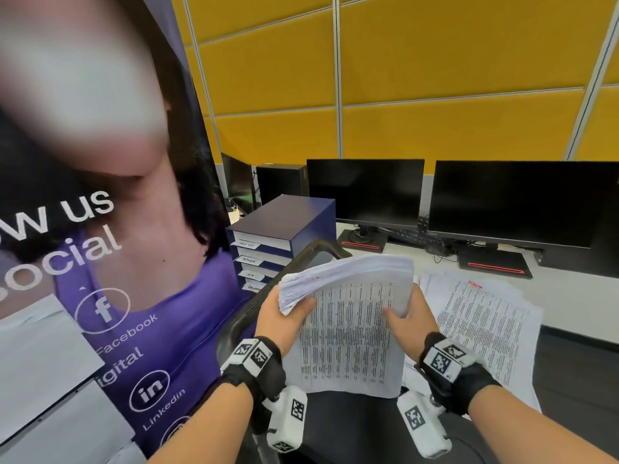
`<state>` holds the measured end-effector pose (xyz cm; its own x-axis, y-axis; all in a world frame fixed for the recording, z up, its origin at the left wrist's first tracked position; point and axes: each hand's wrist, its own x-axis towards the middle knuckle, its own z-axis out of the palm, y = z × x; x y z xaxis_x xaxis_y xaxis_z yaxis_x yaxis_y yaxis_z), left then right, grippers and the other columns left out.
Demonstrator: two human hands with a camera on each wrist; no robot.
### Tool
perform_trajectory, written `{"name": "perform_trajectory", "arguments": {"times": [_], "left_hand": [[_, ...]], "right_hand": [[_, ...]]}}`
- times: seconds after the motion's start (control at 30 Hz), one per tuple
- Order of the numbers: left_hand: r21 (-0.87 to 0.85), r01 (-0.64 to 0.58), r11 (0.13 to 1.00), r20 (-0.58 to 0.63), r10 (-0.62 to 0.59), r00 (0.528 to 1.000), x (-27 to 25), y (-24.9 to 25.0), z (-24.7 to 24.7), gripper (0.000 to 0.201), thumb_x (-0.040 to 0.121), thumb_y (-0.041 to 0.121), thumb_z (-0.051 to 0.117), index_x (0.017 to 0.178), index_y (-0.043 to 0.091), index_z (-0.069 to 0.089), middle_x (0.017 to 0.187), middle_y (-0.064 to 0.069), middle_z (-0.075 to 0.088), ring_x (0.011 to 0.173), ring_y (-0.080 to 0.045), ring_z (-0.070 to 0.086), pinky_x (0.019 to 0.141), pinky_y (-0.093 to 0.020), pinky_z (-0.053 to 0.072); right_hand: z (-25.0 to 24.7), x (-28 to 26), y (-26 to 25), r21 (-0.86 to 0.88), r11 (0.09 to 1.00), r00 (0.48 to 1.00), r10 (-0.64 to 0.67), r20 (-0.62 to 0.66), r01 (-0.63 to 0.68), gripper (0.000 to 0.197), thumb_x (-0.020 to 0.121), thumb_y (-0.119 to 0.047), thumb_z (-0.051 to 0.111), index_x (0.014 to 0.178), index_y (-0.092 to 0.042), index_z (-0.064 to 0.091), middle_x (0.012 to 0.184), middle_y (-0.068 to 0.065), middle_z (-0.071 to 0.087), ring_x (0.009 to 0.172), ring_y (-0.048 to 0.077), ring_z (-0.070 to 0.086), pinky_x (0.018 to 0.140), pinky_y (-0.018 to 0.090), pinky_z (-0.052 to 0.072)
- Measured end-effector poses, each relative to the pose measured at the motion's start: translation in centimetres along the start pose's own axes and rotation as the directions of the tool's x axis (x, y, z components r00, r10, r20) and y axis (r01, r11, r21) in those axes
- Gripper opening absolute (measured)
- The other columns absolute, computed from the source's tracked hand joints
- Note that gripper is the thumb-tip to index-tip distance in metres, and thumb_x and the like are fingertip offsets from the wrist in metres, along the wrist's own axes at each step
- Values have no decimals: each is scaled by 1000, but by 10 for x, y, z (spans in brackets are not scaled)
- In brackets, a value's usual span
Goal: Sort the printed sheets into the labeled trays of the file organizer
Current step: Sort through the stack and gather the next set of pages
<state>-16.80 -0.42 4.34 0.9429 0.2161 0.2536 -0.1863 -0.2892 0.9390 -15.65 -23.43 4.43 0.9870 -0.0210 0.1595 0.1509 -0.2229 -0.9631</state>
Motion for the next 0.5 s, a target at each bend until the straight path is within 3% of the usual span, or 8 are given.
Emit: {"name": "perform_trajectory", "arguments": {"times": [0.1, 0.23, 0.37, 0.5], "left_hand": [[-73, 11, 997, -37, -13, 999, -4, -1, 6, 34, 82, 21, 71, 114, 27, 61, 107, 7, 69, 95, -8, 67, 71, -18, 52], [-119, 40, 992, -79, -50, 996, -6, -9, 11, 36, 80, 22, 73, 113, 27, 62, 107, 7, 69, 97, -9, 66, 80, -25, 52], [-71, 33, 997, -106, -40, 994, -8, -14, 14, 40, 80, 24, 73, 117, 22, 58, 111, 7, 66, 102, -7, 62, 85, -25, 48], [-2, 22, 1000, -114, -22, 993, -7, -11, 13, 41, 84, 14, 68, 123, 19, 55, 114, 5, 63, 107, -10, 60, 89, -24, 44]], "right_hand": [[1, -1, 3, -8, 1000, 1000, 12, -11, -13, 47, 88, -2, 55, 127, -21, 39, 105, -5, 60, 94, 11, 60, 74, 22, 49], [1, -5, 5, -22, 1000, 1000, 12, 10, -12, 51, 85, 1, 54, 127, -26, 39, 107, -7, 61, 98, 10, 60, 85, 31, 51], [-1, -8, 9, -42, 999, 999, 17, 41, -16, 47, 88, 0, 52, 125, -26, 39, 105, -10, 59, 97, 7, 58, 83, 27, 48], [0, -6, 9, -62, 998, 999, 12, 47, -9, 44, 89, 0, 50, 125, -24, 39, 103, -13, 57, 95, 4, 57, 77, 19, 46]]}}
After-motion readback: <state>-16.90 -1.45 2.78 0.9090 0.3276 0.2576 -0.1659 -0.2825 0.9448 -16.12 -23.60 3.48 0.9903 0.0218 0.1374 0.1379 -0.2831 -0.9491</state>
